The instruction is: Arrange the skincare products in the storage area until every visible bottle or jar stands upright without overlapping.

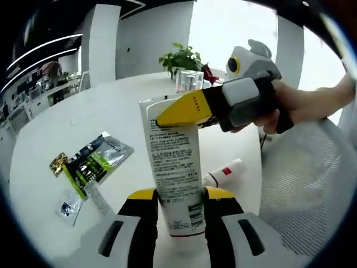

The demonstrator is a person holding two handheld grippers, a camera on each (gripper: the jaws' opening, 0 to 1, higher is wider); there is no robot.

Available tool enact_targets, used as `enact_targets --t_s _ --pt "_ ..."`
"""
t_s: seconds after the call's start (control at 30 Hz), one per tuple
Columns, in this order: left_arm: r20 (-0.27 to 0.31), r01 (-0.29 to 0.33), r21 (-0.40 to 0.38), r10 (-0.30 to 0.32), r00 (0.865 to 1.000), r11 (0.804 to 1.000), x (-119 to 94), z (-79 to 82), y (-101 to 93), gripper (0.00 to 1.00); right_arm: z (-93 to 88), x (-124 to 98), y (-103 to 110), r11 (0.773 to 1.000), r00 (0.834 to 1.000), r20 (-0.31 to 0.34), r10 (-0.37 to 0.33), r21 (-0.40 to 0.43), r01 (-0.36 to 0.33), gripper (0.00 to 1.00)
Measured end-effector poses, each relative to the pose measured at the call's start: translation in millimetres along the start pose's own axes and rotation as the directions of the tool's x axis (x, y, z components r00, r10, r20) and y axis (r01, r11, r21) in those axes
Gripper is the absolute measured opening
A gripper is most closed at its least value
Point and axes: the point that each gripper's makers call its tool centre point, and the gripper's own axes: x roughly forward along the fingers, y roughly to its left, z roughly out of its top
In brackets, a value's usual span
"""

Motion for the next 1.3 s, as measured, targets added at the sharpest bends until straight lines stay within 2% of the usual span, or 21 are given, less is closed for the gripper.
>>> enact_targets --t_s 0.1,0.17,0.4,0.43,0.47,0.53,0.6,0.67,0.73,0.83,0.93,1.13,1.3 --pt "-0.010 -0.010 0.012 0.010 1.000 1.000 1.7 3.6 1.3 0.26 2.7 0.4 1.9 0.999 1.000 0.010 0.002 -0.048 -0.002 0.06" --pt "-0.001 -0.026 0.019 0.026 1.000 0.999 2.1 6.7 4.4 0.26 6.4 -0.1 4.1 0.999 1.000 0.022 0.009 -0.049 -0.008 0.06" --pt "-0.006 -0.076 0.060 0.077 0.997 0.995 3.4 17.6 5.6 0.27 13.7 -2.8 15.7 0.985 0.999 0.048 0.006 -0.171 0.002 0.06" --pt "0.005 -0.084 0.075 0.084 0.996 0.994 2.9 20.3 5.7 0.28 11.0 -2.8 16.2 0.981 0.999 0.038 -0.001 -0.193 0.008 0.06" --pt "0.046 -0.096 0.068 0.093 0.995 0.993 1.1 29.6 6.3 0.29 7.3 -2.6 16.5 0.979 1.000 0.025 -0.004 -0.203 0.009 0.06" --pt "0.061 -0.096 0.046 0.094 0.994 0.994 -2.2 38.2 7.6 0.31 5.9 -1.3 19.4 0.985 1.000 0.027 0.010 -0.172 -0.005 0.06" --pt "0.060 -0.110 0.058 0.107 0.993 0.992 -2.0 41.4 10.5 0.36 4.1 0.6 20.8 0.982 1.000 0.023 0.014 -0.187 -0.009 0.06" --pt "0.051 -0.108 0.067 0.105 0.993 0.992 -0.9 40.0 9.9 0.38 3.7 1.2 23.4 0.980 1.000 0.022 0.019 -0.197 -0.014 0.06" --pt "0.048 -0.110 0.067 0.107 0.993 0.992 -0.3 38.9 9.0 0.38 5.8 1.4 25.6 0.969 0.999 0.027 0.026 -0.245 -0.019 0.06" --pt "0.052 -0.139 0.078 0.135 0.990 0.987 2.2 37.1 11.5 0.36 8.6 -1.2 28.0 0.963 0.999 0.037 0.022 -0.270 -0.011 0.06" --pt "0.065 -0.139 0.072 0.135 0.989 0.988 3.8 38.7 11.0 0.39 8.9 -4.0 31.4 0.962 0.999 0.041 0.024 -0.274 -0.012 0.07" --pt "0.048 -0.155 0.116 0.151 0.987 0.981 11.4 37.2 5.8 0.40 4.5 -3.1 33.7 0.968 0.999 0.045 0.013 -0.249 -0.001 0.07" --pt "0.056 -0.149 0.088 0.144 0.988 0.985 7.7 38.3 8.1 0.37 5.4 -6.8 40.4 0.966 0.999 0.042 0.023 -0.258 -0.011 0.08"
